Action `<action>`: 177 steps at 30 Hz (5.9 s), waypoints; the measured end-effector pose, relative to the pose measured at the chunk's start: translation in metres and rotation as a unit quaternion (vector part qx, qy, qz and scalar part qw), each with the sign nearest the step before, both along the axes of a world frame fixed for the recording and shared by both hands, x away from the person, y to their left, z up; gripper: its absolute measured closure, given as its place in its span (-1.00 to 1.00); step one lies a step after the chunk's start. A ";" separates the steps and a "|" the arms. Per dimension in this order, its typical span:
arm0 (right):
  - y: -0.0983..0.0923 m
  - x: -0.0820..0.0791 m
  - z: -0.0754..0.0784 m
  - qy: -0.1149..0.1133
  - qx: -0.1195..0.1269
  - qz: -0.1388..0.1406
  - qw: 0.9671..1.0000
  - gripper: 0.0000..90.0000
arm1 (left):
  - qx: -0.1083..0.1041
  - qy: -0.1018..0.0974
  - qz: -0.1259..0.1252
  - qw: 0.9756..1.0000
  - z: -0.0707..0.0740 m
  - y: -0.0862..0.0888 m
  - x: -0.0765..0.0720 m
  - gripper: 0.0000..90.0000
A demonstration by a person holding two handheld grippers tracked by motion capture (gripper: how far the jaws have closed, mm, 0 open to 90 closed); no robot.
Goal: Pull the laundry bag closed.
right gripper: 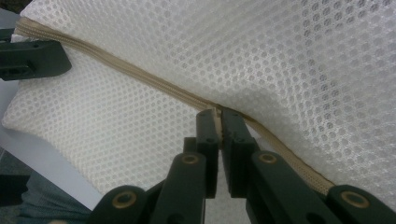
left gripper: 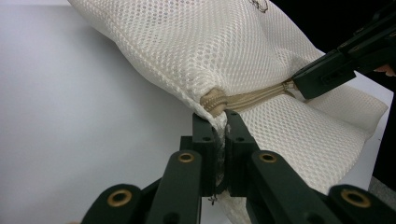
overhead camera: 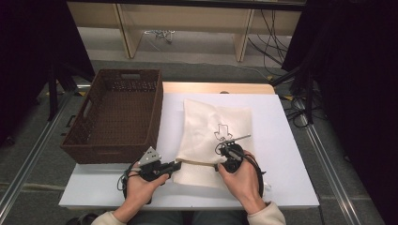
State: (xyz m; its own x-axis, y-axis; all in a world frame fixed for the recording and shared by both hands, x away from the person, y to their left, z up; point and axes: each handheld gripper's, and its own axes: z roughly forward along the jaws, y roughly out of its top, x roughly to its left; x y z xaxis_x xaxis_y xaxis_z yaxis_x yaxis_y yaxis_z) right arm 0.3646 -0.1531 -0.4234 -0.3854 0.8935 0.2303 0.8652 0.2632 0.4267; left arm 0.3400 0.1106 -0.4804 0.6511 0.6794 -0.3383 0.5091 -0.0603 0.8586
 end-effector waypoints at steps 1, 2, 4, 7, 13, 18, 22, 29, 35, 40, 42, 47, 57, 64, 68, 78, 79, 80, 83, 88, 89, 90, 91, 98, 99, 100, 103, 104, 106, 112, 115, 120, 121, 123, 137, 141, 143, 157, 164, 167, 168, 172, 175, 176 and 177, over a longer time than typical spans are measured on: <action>0.000 0.000 0.000 0.000 -0.001 0.001 1.000 0.95 | 0.000 0.000 0.000 1.000 0.000 0.000 0.000 0.90; 0.000 0.000 0.000 0.002 0.002 -0.003 1.000 0.95 | -0.002 0.003 0.004 1.000 0.000 -0.001 0.000 0.90; 0.000 0.000 0.000 0.009 0.003 -0.005 1.000 0.95 | -0.003 0.006 0.010 1.000 0.000 -0.001 -0.001 0.90; -0.001 0.000 0.001 0.011 0.003 -0.011 1.000 0.95 | 0.007 0.000 0.000 1.000 0.000 0.001 0.000 0.90; -0.002 0.001 0.000 0.004 0.001 -0.003 1.000 0.95 | 0.005 0.000 0.001 1.000 0.000 0.001 0.000 0.90; -0.003 0.001 0.000 0.003 0.004 0.000 1.000 0.95 | 0.007 0.000 -0.001 1.000 0.000 0.001 0.000 0.90; -0.005 0.001 -0.001 0.001 -0.002 0.000 1.000 0.95 | 0.007 0.000 -0.001 1.000 0.000 0.001 0.000 0.90; -0.003 -0.002 0.002 0.021 0.005 -0.023 0.999 0.95 | 0.000 0.000 0.002 1.000 0.000 0.000 0.000 0.90; -0.006 0.000 0.000 0.005 -0.001 -0.011 1.000 0.95 | 0.007 -0.001 0.001 1.000 0.001 0.001 0.000 0.90; -0.006 0.000 0.000 0.009 0.002 -0.018 1.000 0.95 | 0.007 0.000 0.001 1.000 0.000 0.002 0.000 0.90; -0.006 -0.001 0.001 0.009 0.004 -0.020 1.000 0.95 | 0.007 0.000 0.001 1.000 0.001 0.001 0.000 0.90; -0.007 -0.001 0.001 0.011 0.003 -0.022 1.000 0.95 | 0.007 0.000 0.002 1.000 0.001 0.001 0.000 0.90; -0.010 0.000 0.002 0.005 -0.005 -0.020 1.000 0.95 | 0.004 -0.001 0.003 1.000 0.001 0.001 0.001 0.90; -0.010 -0.001 0.002 0.010 0.001 -0.024 1.000 0.95 | 0.006 -0.001 0.003 1.000 0.001 0.002 0.001 0.90; -0.012 0.000 0.001 0.007 -0.001 -0.022 1.000 0.95 | 0.005 0.000 0.003 1.000 0.001 0.002 0.001 0.90; -0.013 0.000 0.002 0.012 0.000 -0.031 0.999 0.95 | 0.006 -0.002 0.004 1.000 0.001 0.002 0.001 0.90; -0.014 0.000 0.002 0.011 -0.001 -0.029 1.000 0.95 | -0.001 -0.002 0.005 1.000 0.001 0.001 0.001 0.90; -0.013 -0.001 0.002 0.014 0.000 -0.034 0.999 0.95 | 0.008 -0.001 0.002 1.000 0.001 0.002 0.001 0.90; -0.014 -0.001 0.002 0.014 -0.001 -0.036 0.999 0.95 | -0.003 -0.001 0.006 1.000 0.001 0.001 0.001 0.90; -0.014 -0.001 0.004 0.031 0.011 -0.048 0.998 0.95 | 0.005 -0.001 0.003 1.000 0.001 0.002 0.001 0.90; -0.014 -0.002 0.004 0.023 0.007 -0.042 0.999 0.95 | 0.002 -0.002 0.005 1.000 0.001 0.001 0.001 0.90; -0.014 -0.002 0.004 0.023 0.002 -0.041 0.999 0.95 | -0.003 -0.001 0.006 1.000 0.001 0.001 0.001 0.90; -0.015 -0.002 0.004 0.021 0.004 -0.037 0.999 0.95 | -0.001 -0.002 0.005 1.000 0.001 0.001 0.001 0.90; -0.019 -0.002 0.004 0.020 -0.001 -0.033 0.999 0.95 | -0.007 -0.002 0.008 1.000 0.001 0.001 0.001 0.90; -0.019 -0.002 0.004 0.019 0.001 -0.038 0.999 0.95 | -0.005 -0.002 0.008 1.000 0.001 0.001 0.001 0.90; -0.019 -0.002 0.004 0.020 0.000 -0.038 0.999 0.95 | -0.004 -0.003 0.008 1.000 0.001 0.001 0.001 0.90; -0.019 -0.002 0.004 0.024 -0.001 -0.041 0.999 0.95 | -0.006 -0.001 0.010 1.000 0.001 0.000 0.000 0.90; -0.019 -0.003 0.004 0.025 0.000 -0.044 0.999 0.95 | -0.005 -0.001 0.010 1.000 0.001 0.000 0.000 0.90; -0.020 -0.002 0.003 0.021 -0.002 -0.038 0.999 0.95 | -0.005 -0.001 0.008 1.000 0.001 0.001 0.001 0.90; -0.021 -0.002 0.002 0.028 0.001 -0.042 0.999 0.95 | -0.008 -0.002 0.009 1.000 0.000 0.000 0.001 0.90; -0.021 -0.002 0.003 0.030 0.000 -0.048 0.998 0.95 | 0.000 -0.002 0.007 1.000 0.001 0.001 0.000 0.90; -0.022 -0.003 0.002 0.030 0.001 -0.049 0.998 0.95 | -0.009 0.001 0.016 1.000 0.000 0.000 0.000 0.90; -0.022 -0.003 0.002 0.031 -0.004 -0.048 0.998 0.95 | -0.012 0.004 0.021 1.000 0.000 0.000 0.000 0.90; -0.022 -0.002 0.002 0.034 0.004 -0.050 0.998 0.95 | -0.010 0.004 0.023 1.000 0.000 -0.001 0.000 0.90; -0.026 -0.003 0.003 0.034 -0.002 -0.054 0.998 0.95 | -0.010 0.005 0.023 1.000 0.000 -0.001 0.000 0.90; -0.027 -0.003 0.002 0.031 -0.003 -0.050 0.998 0.95 | -0.004 0.005 0.018 1.000 0.000 0.000 0.000 0.90; -0.027 -0.003 0.002 0.029 -0.007 -0.046 0.999 0.95 | 0.017 0.002 0.003 1.000 0.001 0.004 0.000 0.90; -0.030 -0.002 -0.001 0.019 -0.016 -0.040 0.999 0.95 | 0.019 0.000 0.001 1.000 0.001 0.004 0.000 0.90; -0.029 -0.004 0.002 0.038 -0.011 -0.059 0.997 0.95 | 0.021 -0.003 -0.004 1.000 0.001 0.004 0.000 0.90; -0.031 -0.003 0.001 0.031 -0.015 -0.057 0.998 0.95 | 0.020 0.000 0.000 1.000 0.001 0.004 0.000 0.90; -0.032 -0.003 0.001 0.032 -0.010 -0.056 0.998 0.95 | 0.020 0.000 0.000 1.000 0.001 0.004 0.000 0.90; -0.033 -0.003 0.001 0.031 -0.013 -0.055 0.998 0.95 | 0.020 0.001 0.001 1.000 0.001 0.004 0.000 0.90; -0.033 -0.004 0.001 0.033 -0.011 -0.058 0.998 0.95 | 0.021 0.000 0.001 1.000 0.001 0.004 0.000 0.90; -0.032 -0.005 0.002 0.039 -0.015 -0.069 0.997 0.95 | 0.021 0.000 0.001 1.000 0.001 0.004 0.000 0.90; -0.034 -0.003 0.001 0.032 -0.017 -0.057 0.998 0.95 | 0.020 0.001 0.001 1.000 0.001 0.004 0.000 0.90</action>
State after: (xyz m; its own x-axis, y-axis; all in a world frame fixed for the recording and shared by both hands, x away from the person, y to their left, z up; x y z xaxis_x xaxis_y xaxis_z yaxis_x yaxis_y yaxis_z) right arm 0.3612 -0.1872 -0.4227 -0.2661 0.9385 0.2200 0.9155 0.1745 0.3626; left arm 0.3404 0.1148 -0.4792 0.6494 0.6935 -0.3119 0.5103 -0.0933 0.8549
